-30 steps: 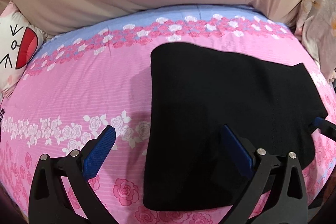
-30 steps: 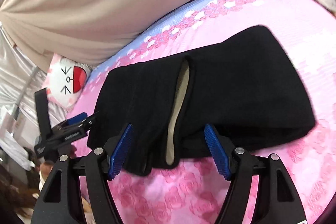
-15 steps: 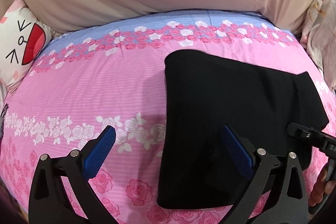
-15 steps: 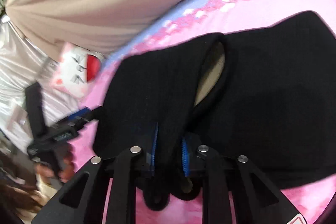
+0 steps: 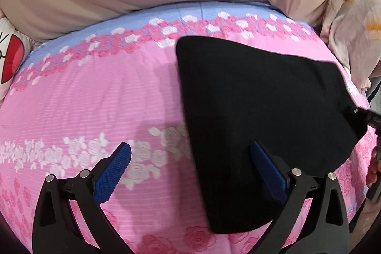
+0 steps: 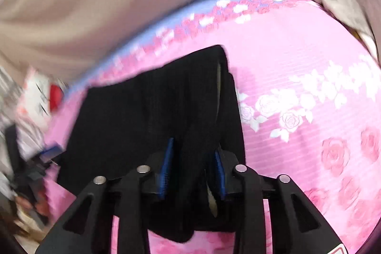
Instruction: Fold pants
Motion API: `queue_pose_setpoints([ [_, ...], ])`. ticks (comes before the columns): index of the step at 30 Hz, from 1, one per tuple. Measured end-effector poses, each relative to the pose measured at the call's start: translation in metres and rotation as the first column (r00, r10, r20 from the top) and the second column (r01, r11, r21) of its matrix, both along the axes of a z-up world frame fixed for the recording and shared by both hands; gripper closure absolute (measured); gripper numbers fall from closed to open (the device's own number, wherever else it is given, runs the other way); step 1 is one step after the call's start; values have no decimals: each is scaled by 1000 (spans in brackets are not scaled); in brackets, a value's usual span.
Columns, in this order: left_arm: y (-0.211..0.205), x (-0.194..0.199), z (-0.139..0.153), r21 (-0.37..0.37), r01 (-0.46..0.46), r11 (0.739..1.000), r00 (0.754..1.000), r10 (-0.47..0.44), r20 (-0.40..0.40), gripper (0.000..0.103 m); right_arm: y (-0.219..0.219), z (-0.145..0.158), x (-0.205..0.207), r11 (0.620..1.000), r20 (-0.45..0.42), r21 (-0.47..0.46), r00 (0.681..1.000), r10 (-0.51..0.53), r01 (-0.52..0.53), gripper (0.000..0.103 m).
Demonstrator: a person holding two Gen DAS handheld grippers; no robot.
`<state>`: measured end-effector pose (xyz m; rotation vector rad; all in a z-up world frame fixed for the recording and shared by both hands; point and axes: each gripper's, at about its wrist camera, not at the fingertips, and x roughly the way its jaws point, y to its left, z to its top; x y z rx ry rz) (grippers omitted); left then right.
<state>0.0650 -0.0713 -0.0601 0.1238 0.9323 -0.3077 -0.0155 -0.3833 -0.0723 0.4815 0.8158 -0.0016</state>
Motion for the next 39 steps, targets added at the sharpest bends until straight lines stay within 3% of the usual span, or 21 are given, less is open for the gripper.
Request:
queue_pose_setpoints([
  [3, 7, 2, 3, -55, -20, 998, 1000, 20, -7, 5, 8, 21, -18, 985, 72, -146, 994, -77, 86, 19],
  [4, 11, 4, 1, -81, -32, 996, 999, 31, -21, 5, 7, 20, -20, 983, 70, -160, 995, -77, 88, 18],
  [7, 18, 13, -18, -179, -66, 982, 991, 42, -131, 5, 3, -1, -14, 993, 11, -109, 999, -43, 44, 18],
  [9, 18, 18, -35, -290, -73, 954, 974, 5, -228, 5, -1, -25, -8, 998, -44, -55, 998, -33, 31, 18],
  [10, 16, 20, -40, -313, -72, 947, 968, -10, -250, 5, -4, -31, -10, 999, -44, -11, 998, -33, 33, 19],
  [11, 11, 17, -37, -304, -53, 951, 980, -9, -199, 5, -5, -36, -12, 998, -6, 45, 999, -54, 54, 18],
  [13, 0, 18, -40, -348, 19, 937, 974, -97, -206, 8, -1, -37, -10, 995, 18, 88, 998, -56, 54, 40],
  [14, -5, 19, -38, -361, 49, 931, 977, -119, -175, 24, 3, -33, -9, 994, 28, 96, 998, -58, 55, 47],
  [15, -7, 20, -36, -381, 79, 921, 974, -152, -166, 49, 6, -28, -8, 992, 37, 112, 998, -55, 51, 60],
  [16, -4, 22, -30, -392, 83, 916, 977, -153, -151, 71, 7, -24, -8, 992, 44, 116, 997, -60, 55, 62],
  [19, 15, 31, -7, -427, 106, 898, 972, -185, -146, 78, 27, -3, -8, 992, 93, 129, 996, -17, 5, 64],
  [21, 37, 26, 13, -405, 116, 907, 980, -170, -100, 79, 52, 9, -7, 985, 134, 159, 990, 51, -72, 65],
  [24, 77, 5, 39, -319, 102, 942, 993, -116, -27, 78, 90, 4, -3, 964, 142, 206, 980, 140, -167, 65],
  [26, 110, -6, 39, -284, 48, 958, 997, -61, -39, 71, 112, -14, 3, 960, 104, 207, 980, 171, -190, 65],
  [30, 133, -14, -17, -184, -62, 981, 987, 33, -156, 51, 119, -46, 6, 979, 5, 171, 994, 111, -111, 47],
  [31, 136, -16, -26, -184, -88, 979, 987, 61, -150, 38, 113, -44, 2, 976, -1, 201, 996, 89, -87, 46],
  [32, 146, -22, -27, -198, -127, 972, 987, 104, -124, 33, 107, -34, -6, 980, -3, 194, 999, 53, -52, 45],
  [35, 166, -32, 5, -191, -205, 960, 979, 205, -22, 32, 112, 15, -21, 1000, 58, -23, 998, 11, -9, 43],
  [36, 174, -33, 22, -192, -219, 957, 972, 231, 40, 26, 121, 33, -23, 995, 94, -101, 995, 31, -21, 57],
  [37, 177, -34, 37, -180, -231, 956, 964, 250, 93, 10, 130, 48, -22, 988, 122, -150, 991, 61, -42, 81],
  [39, 175, -29, 60, -180, -239, 954, 946, 270, 177, 5, 156, 75, -6, 978, 176, -168, 973, 150, -121, 101],
])
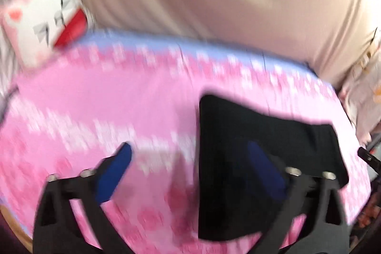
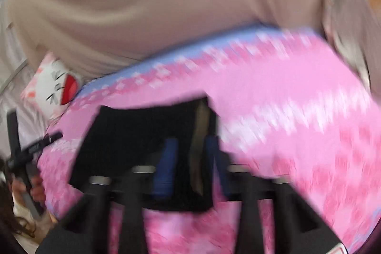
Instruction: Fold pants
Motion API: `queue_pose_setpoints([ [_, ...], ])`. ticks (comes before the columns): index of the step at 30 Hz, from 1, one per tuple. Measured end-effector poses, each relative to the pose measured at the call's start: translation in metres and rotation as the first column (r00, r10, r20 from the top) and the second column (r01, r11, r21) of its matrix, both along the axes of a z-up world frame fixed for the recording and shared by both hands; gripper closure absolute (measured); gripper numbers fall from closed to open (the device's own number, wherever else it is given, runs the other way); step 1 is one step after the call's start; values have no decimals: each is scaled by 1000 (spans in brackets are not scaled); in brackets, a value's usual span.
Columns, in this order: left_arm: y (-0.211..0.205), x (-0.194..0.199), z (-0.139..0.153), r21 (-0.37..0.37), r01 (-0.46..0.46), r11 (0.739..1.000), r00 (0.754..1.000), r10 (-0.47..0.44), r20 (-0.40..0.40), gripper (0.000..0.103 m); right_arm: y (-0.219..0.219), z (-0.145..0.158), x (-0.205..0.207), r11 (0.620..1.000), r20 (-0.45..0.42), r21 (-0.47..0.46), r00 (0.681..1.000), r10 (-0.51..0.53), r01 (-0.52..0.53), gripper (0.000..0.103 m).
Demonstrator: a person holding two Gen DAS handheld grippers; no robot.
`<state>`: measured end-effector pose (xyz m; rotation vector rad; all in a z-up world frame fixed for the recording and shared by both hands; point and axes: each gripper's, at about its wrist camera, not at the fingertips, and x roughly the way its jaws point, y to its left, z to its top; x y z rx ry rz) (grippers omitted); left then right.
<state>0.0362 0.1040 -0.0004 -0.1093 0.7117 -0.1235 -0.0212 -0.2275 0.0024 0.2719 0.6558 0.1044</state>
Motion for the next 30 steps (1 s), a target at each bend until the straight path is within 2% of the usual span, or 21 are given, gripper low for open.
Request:
queue_pose_setpoints([
  [2, -10, 15, 9, -4, -1, 1000, 1000, 1, 20, 5, 29, 8, 24, 997, 23, -25, 997, 78, -77, 101],
  [3, -27, 26, 12, -14, 21, 1000, 1000, -21, 22, 5, 38, 5, 37, 994, 11, -43, 995, 101, -101, 101],
  [5, -45, 50, 4, -10, 55, 998, 998, -55, -22, 5, 56, -13, 69, 988, -48, -48, 989, 141, -144, 101],
  [7, -65, 72, -11, -17, 101, 995, 993, -102, -51, 5, 52, -42, 104, 989, -140, -76, 983, 119, -130, 101],
  [8, -76, 85, -24, 10, 109, 994, 991, -108, -79, 5, 41, -52, 113, 989, -171, -114, 983, 71, -91, 101],
  [9, -89, 104, -46, 75, 104, 992, 987, -94, -129, 5, 25, -67, 126, 989, -211, -138, 977, 18, -48, 103],
  [10, -93, 115, -66, 130, 79, 988, 984, -57, -167, 5, 11, -79, 136, 996, -239, -79, 971, 23, -43, 103],
  [11, -92, 123, -81, 155, 64, 986, 980, -33, -195, 5, -17, -87, 137, 995, -227, 101, 973, 41, -18, 103],
  [12, -87, 134, -99, 112, 68, 991, 966, -38, -257, 5, -30, -88, 134, 981, -231, 195, 972, 36, 10, 103],
  [13, -75, 139, -105, 14, 56, 998, 956, -49, -289, 5, -35, -79, 126, 984, -222, 162, 975, -31, 68, 103],
  [14, -64, 141, -104, -48, 34, 998, 954, -47, -296, 5, -33, -68, 118, 989, -199, 108, 977, -77, 100, 103],
  [15, -57, 142, -103, -60, 26, 998, 955, -43, -293, 5, -30, -59, 108, 990, -170, 99, 982, -84, 101, 95],
  [17, -51, 141, -104, -58, 29, 998, 956, -45, -288, 5, -19, -47, 91, 986, -109, 165, 994, -19, 37, 94],
  [19, -50, 138, -105, -60, 26, 998, 958, -42, -285, 5, -5, -54, 94, 996, -136, 91, 991, 7, 6, 95],
  [20, -52, 137, -102, -48, 26, 999, 961, -38, -275, 5, 5, -71, 104, 1000, -188, -7, 982, -19, 18, 97],
  [21, -57, 133, -96, -11, 30, 999, 968, -32, -248, 5, 1, -84, 109, 999, -206, -39, 978, -40, 33, 103],
  [22, -61, 133, -93, 6, 33, 999, 972, -31, -234, 5, -11, -86, 105, 997, -187, 23, 980, -63, 69, 103],
  [24, -68, 118, -78, 61, 46, 997, 983, -34, -180, 5, -27, -73, 88, 989, -178, 38, 975, -137, 146, 103],
  [25, -71, 108, -69, 100, 53, 994, 989, -38, -145, 5, -23, -59, 78, 989, -140, 16, 980, -145, 148, 95],
  [27, -77, 94, -56, 175, 56, 983, 995, -40, -90, 5, -6, -41, 56, 994, -93, -22, 990, -104, 103, 92],
  [30, -83, 75, -49, 247, 61, 967, 997, -47, -63, 5, 21, -48, 40, 998, -121, -68, 992, -20, 12, 92],
])
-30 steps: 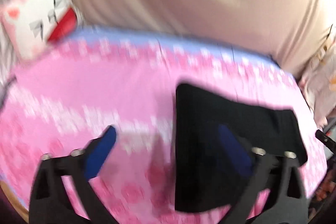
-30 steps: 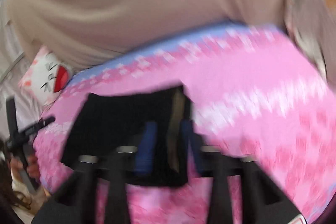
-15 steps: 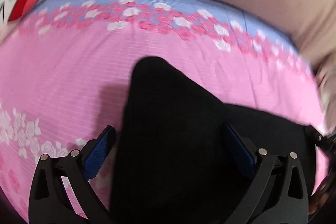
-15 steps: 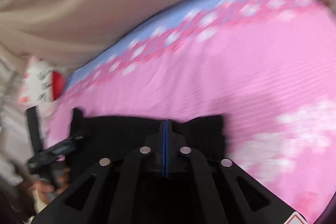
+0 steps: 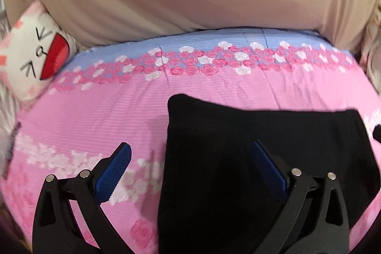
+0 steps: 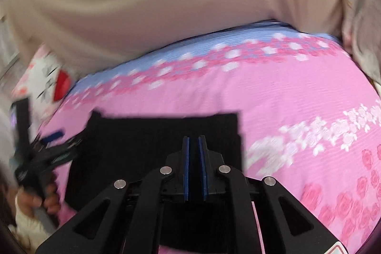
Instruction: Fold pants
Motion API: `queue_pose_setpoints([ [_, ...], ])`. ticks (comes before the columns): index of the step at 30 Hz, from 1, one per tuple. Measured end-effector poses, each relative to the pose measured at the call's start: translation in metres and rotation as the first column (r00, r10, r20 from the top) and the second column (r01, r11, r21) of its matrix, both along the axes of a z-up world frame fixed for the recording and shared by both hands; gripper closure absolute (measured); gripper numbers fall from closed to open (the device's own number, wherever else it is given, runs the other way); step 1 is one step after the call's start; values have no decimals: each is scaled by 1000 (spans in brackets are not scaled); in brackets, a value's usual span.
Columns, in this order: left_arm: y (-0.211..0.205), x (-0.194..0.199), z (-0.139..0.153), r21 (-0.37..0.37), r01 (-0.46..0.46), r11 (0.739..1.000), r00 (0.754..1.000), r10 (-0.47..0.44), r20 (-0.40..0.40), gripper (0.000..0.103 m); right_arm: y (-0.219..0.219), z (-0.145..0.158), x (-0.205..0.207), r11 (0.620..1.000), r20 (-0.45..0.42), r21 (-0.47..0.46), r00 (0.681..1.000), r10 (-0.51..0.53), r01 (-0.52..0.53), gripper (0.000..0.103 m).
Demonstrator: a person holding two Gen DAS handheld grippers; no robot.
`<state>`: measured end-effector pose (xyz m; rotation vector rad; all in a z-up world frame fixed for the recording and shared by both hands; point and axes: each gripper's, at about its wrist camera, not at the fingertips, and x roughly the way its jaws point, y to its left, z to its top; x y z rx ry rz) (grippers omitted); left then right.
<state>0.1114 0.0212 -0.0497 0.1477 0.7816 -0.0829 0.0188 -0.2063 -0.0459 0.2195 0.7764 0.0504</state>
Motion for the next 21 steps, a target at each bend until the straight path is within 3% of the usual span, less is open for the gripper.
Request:
queue_pose_setpoints([
  [3, -3, -11, 0, 5, 12, 1000, 1000, -12, -12, 5, 6, -30, -15, 996, -67, -94, 998, -2, -4, 95],
  [6, -2, -20, -3, 20, 6, 1000, 1000, -6, -23, 5, -12, -30, -35, 999, -42, -12, 999, -32, 32, 103],
  [9, 0, -25, -8, 37, -3, 999, 999, 4, -32, 5, -7, -12, -51, 999, -2, -25, 1000, -25, 25, 90],
  [12, 3, -29, -14, 36, -16, 999, 998, 18, -53, 5, 1, -21, -52, 997, -36, -76, 999, 5, -8, 86],
  [14, 4, -32, -17, 35, -16, 999, 998, 18, -60, 5, -6, -34, -49, 998, -49, -67, 999, 1, -5, 90],
  [17, 5, -38, -20, 43, -13, 999, 998, 16, -66, 5, -9, -20, -55, 1000, -31, -12, 999, -22, 22, 90],
  [19, 8, -40, -22, 47, -14, 999, 998, 17, -68, 5, 0, -11, -57, 999, -4, -33, 1000, 5, -5, 85],
  [21, 12, -40, -25, 47, -22, 999, 997, 26, -75, 5, 7, -21, -51, 996, -35, -83, 999, 33, -35, 81],
])
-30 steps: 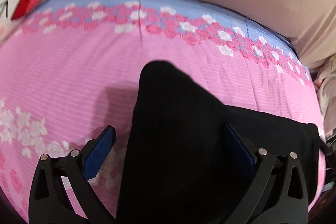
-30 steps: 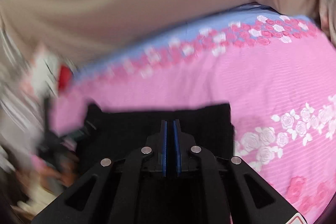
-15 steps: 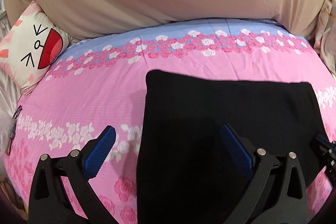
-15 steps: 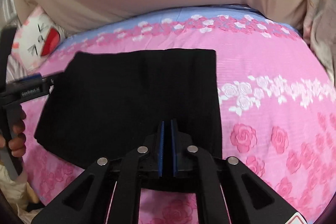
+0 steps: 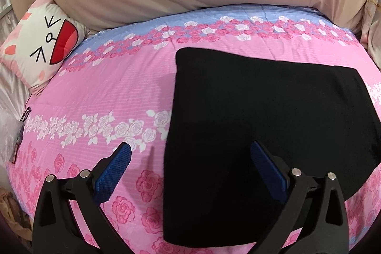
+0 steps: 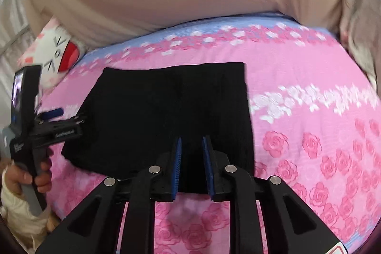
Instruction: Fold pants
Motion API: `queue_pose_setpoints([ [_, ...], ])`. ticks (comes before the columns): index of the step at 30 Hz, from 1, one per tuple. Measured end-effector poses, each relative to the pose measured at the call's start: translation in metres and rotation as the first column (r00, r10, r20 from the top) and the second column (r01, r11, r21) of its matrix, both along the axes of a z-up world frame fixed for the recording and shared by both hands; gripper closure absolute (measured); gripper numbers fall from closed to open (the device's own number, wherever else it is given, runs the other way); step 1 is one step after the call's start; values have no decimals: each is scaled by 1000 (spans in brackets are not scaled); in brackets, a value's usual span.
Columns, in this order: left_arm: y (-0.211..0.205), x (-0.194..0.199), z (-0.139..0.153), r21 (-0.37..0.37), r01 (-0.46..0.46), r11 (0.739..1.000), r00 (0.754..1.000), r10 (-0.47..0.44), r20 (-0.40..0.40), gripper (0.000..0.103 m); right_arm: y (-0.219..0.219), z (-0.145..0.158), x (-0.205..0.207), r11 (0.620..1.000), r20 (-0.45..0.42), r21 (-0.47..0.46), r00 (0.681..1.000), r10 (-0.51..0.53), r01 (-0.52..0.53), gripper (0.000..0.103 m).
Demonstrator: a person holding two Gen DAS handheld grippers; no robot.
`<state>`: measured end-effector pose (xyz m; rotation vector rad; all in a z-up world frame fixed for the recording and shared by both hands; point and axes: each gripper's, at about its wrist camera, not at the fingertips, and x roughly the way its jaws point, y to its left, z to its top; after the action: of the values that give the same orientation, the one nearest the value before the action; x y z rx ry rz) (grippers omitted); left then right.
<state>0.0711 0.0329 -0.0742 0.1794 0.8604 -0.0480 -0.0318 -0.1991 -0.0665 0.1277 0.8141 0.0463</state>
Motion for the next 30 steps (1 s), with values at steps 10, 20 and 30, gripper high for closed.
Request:
queue_pose_setpoints([
  [10, 65, -16, 8, -37, -75, 997, 997, 75, 7, 5, 63, 43, 54, 966, 54, 143, 977, 208, -214, 76],
  [20, 139, -27, 3, -54, -183, 982, 983, 183, -1, 5, 200, -30, 209, 938, -96, 57, 933, 346, -342, 76],
  [30, 128, -19, 7, -83, -115, 990, 993, 117, 15, 5, 223, -18, 202, 929, -107, 48, 922, 371, -368, 71],
])
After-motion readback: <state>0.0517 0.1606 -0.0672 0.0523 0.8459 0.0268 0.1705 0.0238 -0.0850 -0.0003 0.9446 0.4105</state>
